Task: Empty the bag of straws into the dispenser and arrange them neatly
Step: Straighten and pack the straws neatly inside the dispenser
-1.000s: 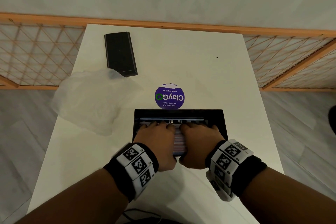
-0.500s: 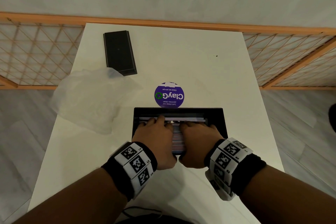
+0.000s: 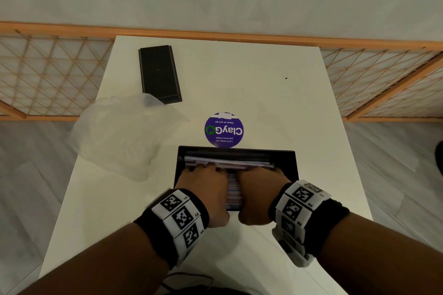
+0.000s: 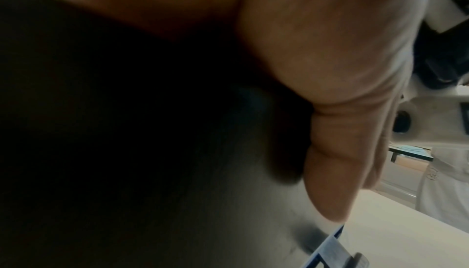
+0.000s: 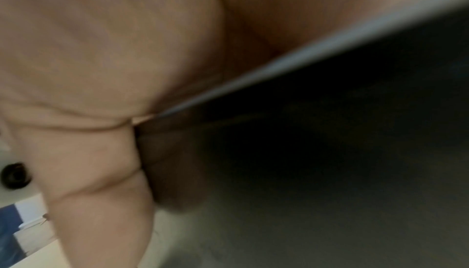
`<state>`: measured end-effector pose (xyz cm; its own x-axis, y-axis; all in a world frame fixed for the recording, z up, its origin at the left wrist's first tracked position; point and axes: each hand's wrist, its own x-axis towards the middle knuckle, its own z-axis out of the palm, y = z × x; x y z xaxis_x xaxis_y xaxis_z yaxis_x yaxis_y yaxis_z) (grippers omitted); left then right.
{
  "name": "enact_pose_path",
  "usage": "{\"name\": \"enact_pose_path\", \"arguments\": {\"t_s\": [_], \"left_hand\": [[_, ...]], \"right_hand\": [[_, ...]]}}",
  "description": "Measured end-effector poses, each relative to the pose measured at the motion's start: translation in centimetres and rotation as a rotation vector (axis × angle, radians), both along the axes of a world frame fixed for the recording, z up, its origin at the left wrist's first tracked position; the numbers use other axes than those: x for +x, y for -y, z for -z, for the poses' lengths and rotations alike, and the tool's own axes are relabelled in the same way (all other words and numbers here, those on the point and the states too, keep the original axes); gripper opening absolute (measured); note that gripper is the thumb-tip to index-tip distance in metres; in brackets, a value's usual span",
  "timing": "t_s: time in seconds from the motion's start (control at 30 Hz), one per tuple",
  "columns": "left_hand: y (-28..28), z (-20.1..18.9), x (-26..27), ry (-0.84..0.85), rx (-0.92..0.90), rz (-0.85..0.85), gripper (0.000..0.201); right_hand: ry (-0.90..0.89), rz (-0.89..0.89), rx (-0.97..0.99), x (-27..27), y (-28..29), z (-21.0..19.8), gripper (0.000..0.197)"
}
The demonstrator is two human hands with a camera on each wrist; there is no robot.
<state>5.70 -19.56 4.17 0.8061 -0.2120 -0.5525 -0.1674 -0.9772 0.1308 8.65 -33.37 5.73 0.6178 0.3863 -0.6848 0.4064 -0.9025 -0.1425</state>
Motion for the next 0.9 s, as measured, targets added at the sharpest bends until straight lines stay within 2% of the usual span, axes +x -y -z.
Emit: {"name": "enact_pose_path", "arguments": {"t_s": [0.13,0.23,0.37,0.53,0.6,0.67,0.7,0.8,0.9], "left_hand": [[0.0,0.0,-0.1,0.011,0.005,-0.004,0.071],[-0.1,-0.1,-0.1,-0.006,-0.007,-0.015,0.074],[0.0,-0.3,0.0,0.006,0.007,0.005,0.062],[0.1,-0.4,-0.1,0.023,0.019,0.016,0.064],[0.0,-0.4,-0.1,0.01,0.022,0.019,0.065],[0.1,-0.5,-0.1,0.002,0.025,0.025,0.066],[0.1,-0.5,-0.1,0.004,0.025,0.026,0.066],[0.1,-0.6,-0.1,0.014,0.013,0.023,0.063],[0.1,-0.7,-0.2,0.005,0.014,0.023,0.064]], "right_hand": [[0.022,0.002,0.005,-0.3,0.1,-0.2,0.045],[0.046,0.007,-0.018,-0.4,0.1,-0.2,0.056],[0.053,-0.038,-0.079,-0.4,0.1,-0.3,0.064],[0.095,0.001,-0.069,-0.8,0.3,-0.3,0.065],[0.125,0.056,-0.135,-1.0,0.6,0.0,0.077],[0.095,0.113,-0.16,-1.1,0.7,0.4,0.094],[0.069,0.127,-0.142,-1.1,0.7,0.5,0.096],[0.062,0.109,-0.036,-1.0,0.4,0.6,0.086],[0.114,0.045,-0.035,-1.0,0.5,0.4,0.087]]}}
